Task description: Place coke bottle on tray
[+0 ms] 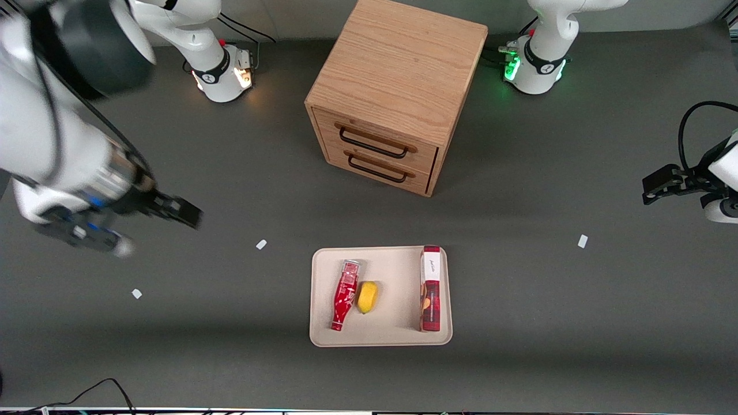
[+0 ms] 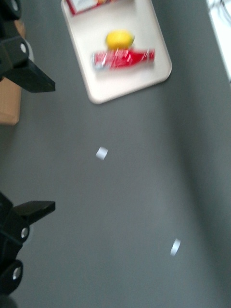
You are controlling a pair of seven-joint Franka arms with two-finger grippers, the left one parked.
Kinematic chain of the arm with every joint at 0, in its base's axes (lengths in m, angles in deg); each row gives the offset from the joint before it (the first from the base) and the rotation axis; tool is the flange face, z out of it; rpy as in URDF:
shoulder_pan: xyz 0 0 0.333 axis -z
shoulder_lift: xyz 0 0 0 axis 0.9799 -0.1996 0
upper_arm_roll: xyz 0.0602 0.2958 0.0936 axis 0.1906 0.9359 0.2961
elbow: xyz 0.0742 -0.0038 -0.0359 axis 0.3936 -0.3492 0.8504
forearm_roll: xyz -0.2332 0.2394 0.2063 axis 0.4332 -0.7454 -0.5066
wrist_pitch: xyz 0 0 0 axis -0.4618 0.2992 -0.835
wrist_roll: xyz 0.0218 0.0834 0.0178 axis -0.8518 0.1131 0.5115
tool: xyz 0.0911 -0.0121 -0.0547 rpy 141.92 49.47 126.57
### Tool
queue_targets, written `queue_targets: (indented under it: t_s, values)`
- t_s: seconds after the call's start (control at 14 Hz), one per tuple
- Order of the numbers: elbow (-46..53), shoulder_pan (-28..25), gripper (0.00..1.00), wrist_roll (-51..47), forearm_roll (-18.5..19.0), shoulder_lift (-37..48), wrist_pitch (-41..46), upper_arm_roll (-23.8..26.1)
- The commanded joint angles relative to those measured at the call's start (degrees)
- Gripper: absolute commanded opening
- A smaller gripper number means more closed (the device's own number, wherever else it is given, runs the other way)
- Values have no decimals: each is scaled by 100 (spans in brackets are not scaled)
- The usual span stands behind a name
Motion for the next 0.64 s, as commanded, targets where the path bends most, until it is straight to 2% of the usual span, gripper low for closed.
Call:
queue_targets:
  t_s: [0.0,0.07,0.29,0.57]
  values:
    - [-1497,7,100,740,-549,1512,159,-898]
    - [-2095,-10,100,858,-760,2022,125,-1207]
    - [-3346,-28,100,894,-815,3027,-174,-1263]
    - [-2587,-63,100,867,-754,2460,-35,-1237]
